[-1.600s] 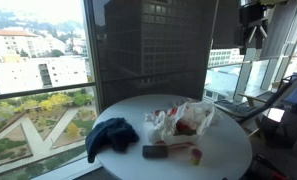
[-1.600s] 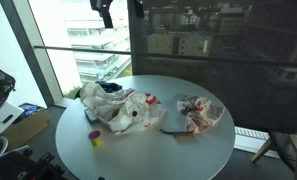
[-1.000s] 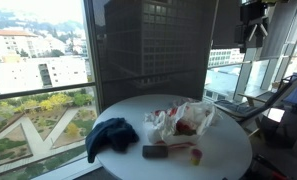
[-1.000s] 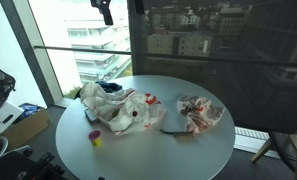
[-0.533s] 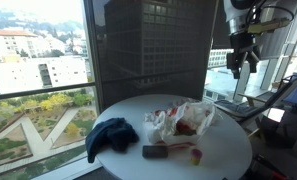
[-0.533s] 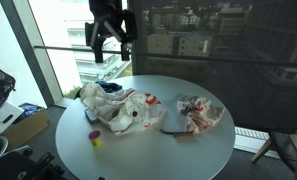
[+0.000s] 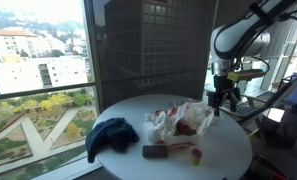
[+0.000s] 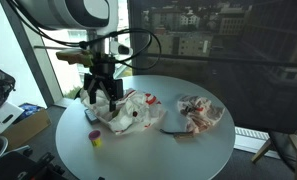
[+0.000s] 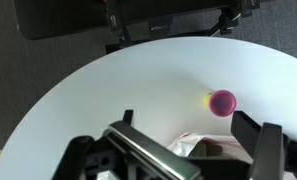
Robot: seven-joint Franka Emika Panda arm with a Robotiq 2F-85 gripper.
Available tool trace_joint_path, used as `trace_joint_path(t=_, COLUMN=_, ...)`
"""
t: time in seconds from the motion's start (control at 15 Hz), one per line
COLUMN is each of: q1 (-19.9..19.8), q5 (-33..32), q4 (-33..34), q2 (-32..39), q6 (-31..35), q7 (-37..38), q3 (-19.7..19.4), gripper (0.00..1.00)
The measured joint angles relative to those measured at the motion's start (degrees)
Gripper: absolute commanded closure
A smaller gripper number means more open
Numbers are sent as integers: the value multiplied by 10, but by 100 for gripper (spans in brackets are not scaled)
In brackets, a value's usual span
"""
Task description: Move the plastic bag forward and use the peach t-shirt to move the yellow container to the right
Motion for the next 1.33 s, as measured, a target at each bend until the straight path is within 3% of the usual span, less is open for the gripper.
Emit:
trace_joint_path(t=0.27, q1=0, q5=-6, q4=-17, q2=63, q6=151, q7=17, q3=0, gripper=0)
trace_joint_path(t=0.4, q1=-2, q5=-57, q4=-18, q2=93, q6=232, q7=68, q3=0, gripper=0)
trace_joint_path(t=0.53, q1=-6, q5=-153, q4=-17, q2=121, q6=292, q7=149, q3=-2, gripper=0)
trace_joint_path(t=1.13, q1=1, q5=-590, q4=8, q2=139, q6=281, q7=528, q3=-20, gripper=0)
trace_joint_path(t=1.2, q1=1, q5=-626, q4=7, q2=150, q6=273, q7=566, q3=-20, gripper=23)
trace_joint_path(t=1.33, q1=1, q5=-686, q4=8, q2=173, q6=259, q7=633, q3=-20, gripper=32)
